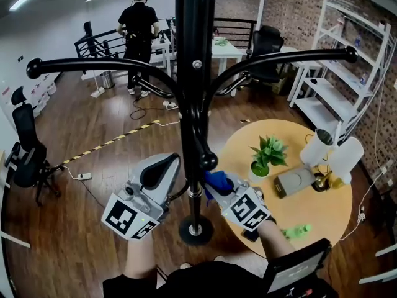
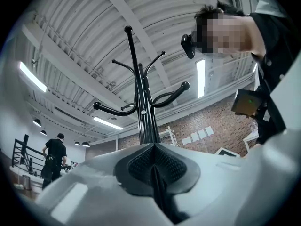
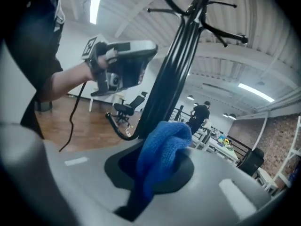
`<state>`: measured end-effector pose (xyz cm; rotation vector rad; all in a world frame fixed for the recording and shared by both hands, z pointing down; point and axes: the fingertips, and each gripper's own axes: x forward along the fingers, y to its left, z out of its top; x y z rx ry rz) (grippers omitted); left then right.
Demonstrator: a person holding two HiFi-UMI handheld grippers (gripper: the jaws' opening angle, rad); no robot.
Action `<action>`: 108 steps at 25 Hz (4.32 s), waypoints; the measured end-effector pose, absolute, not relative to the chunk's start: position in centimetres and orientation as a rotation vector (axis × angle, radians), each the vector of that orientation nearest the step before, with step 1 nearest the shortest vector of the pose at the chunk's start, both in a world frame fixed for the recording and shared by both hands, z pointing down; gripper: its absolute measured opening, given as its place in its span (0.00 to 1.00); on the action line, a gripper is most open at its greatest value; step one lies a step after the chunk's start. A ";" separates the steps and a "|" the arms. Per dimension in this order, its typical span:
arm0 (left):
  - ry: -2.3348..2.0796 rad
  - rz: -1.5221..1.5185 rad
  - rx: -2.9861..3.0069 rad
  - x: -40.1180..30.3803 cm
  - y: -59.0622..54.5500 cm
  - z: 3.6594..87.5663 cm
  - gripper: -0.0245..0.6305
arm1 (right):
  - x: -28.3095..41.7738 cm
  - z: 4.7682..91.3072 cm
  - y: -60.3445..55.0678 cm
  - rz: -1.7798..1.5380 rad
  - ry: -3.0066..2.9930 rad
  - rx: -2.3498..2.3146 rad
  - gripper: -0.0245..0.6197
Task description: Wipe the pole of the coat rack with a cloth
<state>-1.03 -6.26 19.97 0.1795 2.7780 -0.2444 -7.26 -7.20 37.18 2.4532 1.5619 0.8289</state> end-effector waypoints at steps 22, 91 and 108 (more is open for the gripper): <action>2.808 -0.250 0.229 -1.1 -5.0 20.8 0.03 | -6.4 31.8 -8.7 0.255 1.498 2.587 0.07; 2.855 -0.325 0.409 0.2 -4.4 20.4 0.03 | -8.8 36.7 -11.4 0.754 1.571 2.543 0.07; 2.812 -0.236 -0.250 2.2 0.6 21.5 0.03 | -3.2 20.3 -9.2 -0.206 1.993 1.956 0.07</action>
